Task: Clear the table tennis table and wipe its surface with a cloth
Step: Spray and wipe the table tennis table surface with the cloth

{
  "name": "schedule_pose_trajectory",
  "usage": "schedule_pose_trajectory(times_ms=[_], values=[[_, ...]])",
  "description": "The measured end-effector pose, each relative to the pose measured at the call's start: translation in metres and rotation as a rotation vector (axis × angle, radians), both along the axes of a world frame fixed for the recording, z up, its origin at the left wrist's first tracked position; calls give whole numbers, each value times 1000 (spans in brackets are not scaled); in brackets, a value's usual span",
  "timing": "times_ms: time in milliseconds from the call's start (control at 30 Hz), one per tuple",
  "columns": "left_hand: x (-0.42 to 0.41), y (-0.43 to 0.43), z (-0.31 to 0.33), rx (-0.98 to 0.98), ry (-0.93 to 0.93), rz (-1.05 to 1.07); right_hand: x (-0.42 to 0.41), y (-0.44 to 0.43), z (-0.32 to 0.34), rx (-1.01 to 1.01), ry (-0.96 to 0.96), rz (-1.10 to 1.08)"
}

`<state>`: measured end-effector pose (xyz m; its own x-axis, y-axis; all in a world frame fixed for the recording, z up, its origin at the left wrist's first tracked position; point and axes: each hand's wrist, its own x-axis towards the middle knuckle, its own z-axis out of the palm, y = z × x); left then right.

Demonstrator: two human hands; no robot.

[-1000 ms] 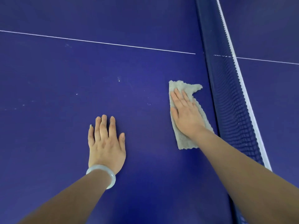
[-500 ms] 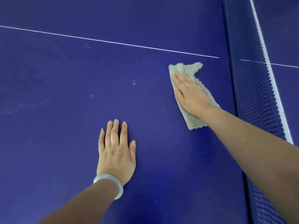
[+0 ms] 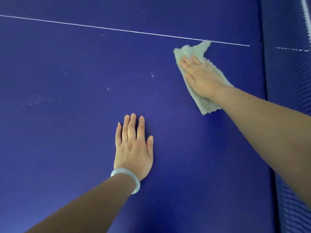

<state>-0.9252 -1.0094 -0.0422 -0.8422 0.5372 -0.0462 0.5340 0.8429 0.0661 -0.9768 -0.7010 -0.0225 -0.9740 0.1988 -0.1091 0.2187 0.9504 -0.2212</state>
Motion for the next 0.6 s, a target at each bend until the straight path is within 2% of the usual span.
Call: schedule_pose_trajectory(times_ms=[67, 100, 233, 333, 500, 600], values=[[0, 0, 0, 2, -8, 1, 28, -15, -3, 4, -13, 154], [0, 0, 0, 2, -13, 1, 43, -13, -3, 16, -10, 139], [0, 0, 1, 12, -18, 1, 97, -17, -8, 33, 9, -396], [0, 0, 0, -12, -6, 4, 95, -60, -18, 66, 22, -577], [0, 0, 3, -14, -9, 7, 37, -93, -15, 46, 24, -411], [1, 0, 3, 0, -16, -1, 41, -98, -17, 36, 25, -370]])
